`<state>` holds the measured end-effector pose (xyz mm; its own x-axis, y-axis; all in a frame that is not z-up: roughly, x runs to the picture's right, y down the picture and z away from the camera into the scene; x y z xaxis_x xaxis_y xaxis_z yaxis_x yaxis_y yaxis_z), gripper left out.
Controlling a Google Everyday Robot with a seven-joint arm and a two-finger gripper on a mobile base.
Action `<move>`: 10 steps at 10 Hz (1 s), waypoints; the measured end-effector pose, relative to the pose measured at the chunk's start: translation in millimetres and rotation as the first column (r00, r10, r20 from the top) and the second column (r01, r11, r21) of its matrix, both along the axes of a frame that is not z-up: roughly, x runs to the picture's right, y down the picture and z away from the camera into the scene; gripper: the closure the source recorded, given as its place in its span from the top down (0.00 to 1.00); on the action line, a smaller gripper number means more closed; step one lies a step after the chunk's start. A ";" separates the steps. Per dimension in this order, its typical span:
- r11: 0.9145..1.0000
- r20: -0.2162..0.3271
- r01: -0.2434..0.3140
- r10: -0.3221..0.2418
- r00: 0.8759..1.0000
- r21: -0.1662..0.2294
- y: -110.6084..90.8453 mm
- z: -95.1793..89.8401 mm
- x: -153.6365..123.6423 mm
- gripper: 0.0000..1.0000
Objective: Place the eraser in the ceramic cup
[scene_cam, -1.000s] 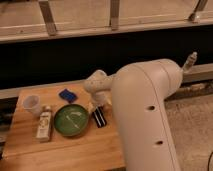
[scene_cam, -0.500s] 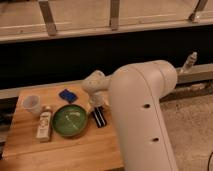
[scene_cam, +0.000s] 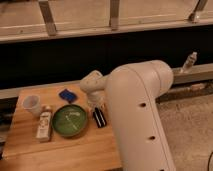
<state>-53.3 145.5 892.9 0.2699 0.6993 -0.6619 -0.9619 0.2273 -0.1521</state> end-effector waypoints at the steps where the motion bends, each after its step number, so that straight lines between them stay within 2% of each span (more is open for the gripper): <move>1: 1.000 -0.001 -0.001 0.001 1.000 -0.002 0.5 -0.7 0.3 0.11; 3: 1.000 -0.003 -0.002 0.002 1.000 0.003 -1.6 -3.7 2.2 0.00; 5: 0.999 -0.002 -0.003 0.003 1.000 0.036 -15.2 -17.1 3.9 0.00; 8: 0.992 0.027 -0.028 0.025 0.999 0.124 -48.8 -45.4 10.8 0.00; 10: 0.983 0.068 -0.072 0.062 0.996 0.168 -65.9 -50.7 15.7 0.00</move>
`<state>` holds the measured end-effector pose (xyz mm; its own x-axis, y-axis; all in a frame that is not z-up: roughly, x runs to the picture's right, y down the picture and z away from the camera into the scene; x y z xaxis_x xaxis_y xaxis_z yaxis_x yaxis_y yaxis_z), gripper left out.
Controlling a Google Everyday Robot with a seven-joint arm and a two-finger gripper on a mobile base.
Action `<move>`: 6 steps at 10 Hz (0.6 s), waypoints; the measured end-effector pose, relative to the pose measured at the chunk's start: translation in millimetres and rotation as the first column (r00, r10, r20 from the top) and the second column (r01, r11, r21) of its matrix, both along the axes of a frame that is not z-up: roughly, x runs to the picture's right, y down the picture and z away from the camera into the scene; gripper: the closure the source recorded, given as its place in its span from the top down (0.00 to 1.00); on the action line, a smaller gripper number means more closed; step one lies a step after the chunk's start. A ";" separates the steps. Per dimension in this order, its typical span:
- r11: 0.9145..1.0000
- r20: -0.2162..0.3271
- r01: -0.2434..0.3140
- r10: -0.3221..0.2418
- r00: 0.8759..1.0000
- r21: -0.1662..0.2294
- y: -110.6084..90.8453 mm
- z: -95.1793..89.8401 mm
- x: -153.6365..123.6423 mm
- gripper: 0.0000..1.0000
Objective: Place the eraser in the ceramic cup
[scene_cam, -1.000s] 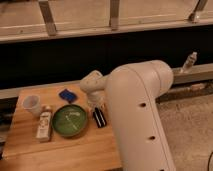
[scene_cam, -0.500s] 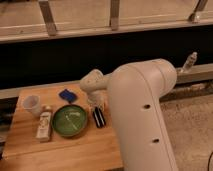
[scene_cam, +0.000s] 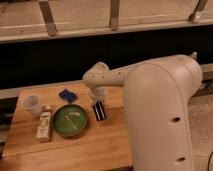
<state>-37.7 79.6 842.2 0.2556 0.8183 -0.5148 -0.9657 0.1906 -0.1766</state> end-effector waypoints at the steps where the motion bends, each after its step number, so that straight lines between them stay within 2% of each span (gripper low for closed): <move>1: 0.999 0.028 -0.018 0.018 0.999 0.028 -11.8 -4.8 1.1 0.00; 3: 0.996 0.086 -0.042 0.035 0.996 0.084 -39.3 -17.0 -5.3 0.00; 5: 0.989 0.153 -0.028 0.005 0.988 0.144 -67.9 -27.9 -34.3 0.00; 6: 0.984 0.190 -0.005 -0.030 0.981 0.179 -84.9 -34.9 -56.1 0.00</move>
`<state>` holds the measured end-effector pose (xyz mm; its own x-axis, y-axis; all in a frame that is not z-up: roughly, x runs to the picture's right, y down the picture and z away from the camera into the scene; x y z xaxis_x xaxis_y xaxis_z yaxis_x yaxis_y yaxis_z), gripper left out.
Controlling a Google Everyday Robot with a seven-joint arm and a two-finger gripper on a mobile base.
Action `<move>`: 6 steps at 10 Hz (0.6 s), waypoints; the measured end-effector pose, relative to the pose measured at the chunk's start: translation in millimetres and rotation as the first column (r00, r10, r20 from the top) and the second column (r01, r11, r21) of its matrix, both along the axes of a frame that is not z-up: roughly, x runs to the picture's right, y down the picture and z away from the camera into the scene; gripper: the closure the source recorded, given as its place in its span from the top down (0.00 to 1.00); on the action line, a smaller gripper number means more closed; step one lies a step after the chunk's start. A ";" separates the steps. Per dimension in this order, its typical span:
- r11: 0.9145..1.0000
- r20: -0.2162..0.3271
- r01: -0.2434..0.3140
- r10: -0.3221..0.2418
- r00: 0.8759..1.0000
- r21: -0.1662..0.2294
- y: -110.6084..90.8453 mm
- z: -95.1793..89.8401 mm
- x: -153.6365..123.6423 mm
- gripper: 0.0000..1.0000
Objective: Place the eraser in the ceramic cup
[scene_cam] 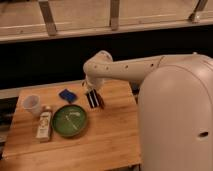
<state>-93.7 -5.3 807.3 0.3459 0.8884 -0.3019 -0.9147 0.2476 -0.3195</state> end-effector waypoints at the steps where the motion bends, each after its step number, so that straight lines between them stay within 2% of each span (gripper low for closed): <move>1: 0.999 0.028 0.022 -0.023 0.999 0.028 -12.6 -5.0 -15.2 0.00; 4: 0.992 0.106 0.079 -0.090 0.990 0.102 -37.9 -18.4 -54.5 0.00; 6: 0.984 0.137 0.101 -0.121 0.983 0.144 -52.8 -26.5 -68.7 0.00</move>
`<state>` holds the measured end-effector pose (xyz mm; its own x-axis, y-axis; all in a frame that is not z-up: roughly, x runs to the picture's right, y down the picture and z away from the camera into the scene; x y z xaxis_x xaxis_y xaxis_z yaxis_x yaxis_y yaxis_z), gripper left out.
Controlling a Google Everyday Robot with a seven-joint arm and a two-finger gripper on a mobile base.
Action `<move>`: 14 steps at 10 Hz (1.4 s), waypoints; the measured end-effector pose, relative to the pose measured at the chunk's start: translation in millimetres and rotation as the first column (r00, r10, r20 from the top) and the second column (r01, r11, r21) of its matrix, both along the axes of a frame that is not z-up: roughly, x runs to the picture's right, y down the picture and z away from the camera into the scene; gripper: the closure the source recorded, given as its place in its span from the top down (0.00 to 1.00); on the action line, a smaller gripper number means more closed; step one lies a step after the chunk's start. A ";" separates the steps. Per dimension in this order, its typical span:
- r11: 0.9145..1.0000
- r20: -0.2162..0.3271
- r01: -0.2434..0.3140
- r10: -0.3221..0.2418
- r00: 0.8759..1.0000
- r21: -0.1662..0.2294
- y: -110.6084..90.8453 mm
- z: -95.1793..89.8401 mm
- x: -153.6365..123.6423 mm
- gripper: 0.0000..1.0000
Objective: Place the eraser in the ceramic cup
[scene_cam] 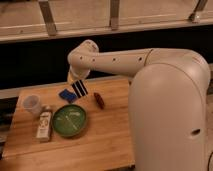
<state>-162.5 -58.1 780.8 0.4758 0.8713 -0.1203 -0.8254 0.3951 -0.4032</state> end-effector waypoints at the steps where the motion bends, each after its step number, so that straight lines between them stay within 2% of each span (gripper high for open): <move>1: 0.999 0.033 0.022 -0.022 0.999 0.026 -9.9 -7.0 -18.0 0.00; 3: 0.996 0.096 0.053 -0.060 0.994 0.071 -25.7 -18.2 -50.9 0.00; 5: 0.990 0.162 0.083 -0.100 0.982 0.112 -42.3 -23.1 -82.0 0.00; 7: 0.983 0.225 0.115 -0.146 0.963 0.143 -52.2 -30.1 -119.7 0.00; 8: 0.977 0.267 0.137 -0.178 0.947 0.166 -57.0 -38.3 -145.8 0.00; 9: 0.974 0.288 0.143 -0.191 0.939 0.177 -59.5 -44.9 -161.1 0.00; 14: 0.974 0.289 0.144 -0.191 0.938 0.177 -59.6 -45.3 -162.2 0.00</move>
<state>-324.6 -117.7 735.5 0.6093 0.7725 0.1786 -0.5903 0.5924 -0.5484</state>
